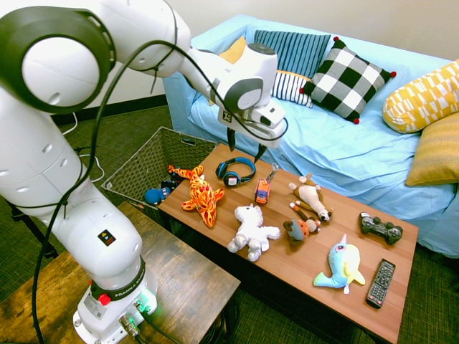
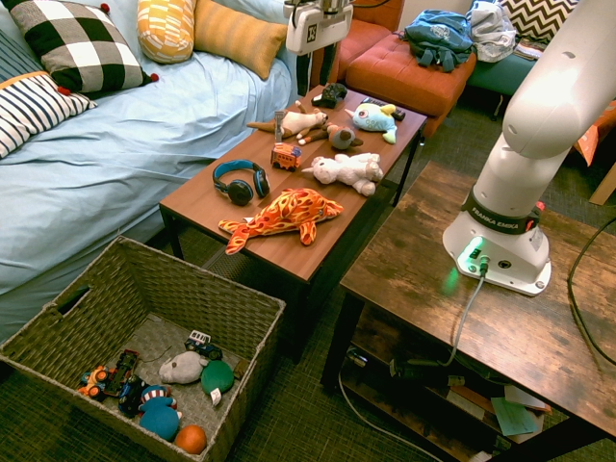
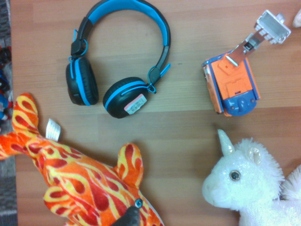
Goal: Put the toy car in the basket
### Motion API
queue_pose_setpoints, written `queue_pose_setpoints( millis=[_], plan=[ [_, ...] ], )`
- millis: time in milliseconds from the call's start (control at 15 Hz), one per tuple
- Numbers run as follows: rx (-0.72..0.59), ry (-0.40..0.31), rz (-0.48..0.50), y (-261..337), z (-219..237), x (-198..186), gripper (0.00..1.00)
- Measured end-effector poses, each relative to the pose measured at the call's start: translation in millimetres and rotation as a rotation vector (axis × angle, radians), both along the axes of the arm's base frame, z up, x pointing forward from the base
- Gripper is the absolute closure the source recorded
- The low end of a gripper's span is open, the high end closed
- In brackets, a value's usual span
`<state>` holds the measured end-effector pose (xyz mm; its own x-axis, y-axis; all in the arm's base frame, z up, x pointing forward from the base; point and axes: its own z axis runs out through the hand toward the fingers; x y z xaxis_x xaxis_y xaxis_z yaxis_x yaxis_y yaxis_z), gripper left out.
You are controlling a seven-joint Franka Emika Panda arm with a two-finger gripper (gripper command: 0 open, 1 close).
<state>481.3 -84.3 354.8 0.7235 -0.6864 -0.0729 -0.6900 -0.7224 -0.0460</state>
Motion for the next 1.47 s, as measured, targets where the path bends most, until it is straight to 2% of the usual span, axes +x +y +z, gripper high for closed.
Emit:
queue_pose_setpoints(
  millis=[200, 400, 1067, 1467],
  plan=[
    [0.017, 0.100, 0.017, -44, -49, 39, 0.00],
    [0.022, 0.155, 0.035, -69, -98, 71, 0.00],
    [0.070, 0.278, 0.143, -42, -190, 132, 0.00],
    [0.064, 0.335, 0.150, -47, -221, 142, 0.00]
  ],
)
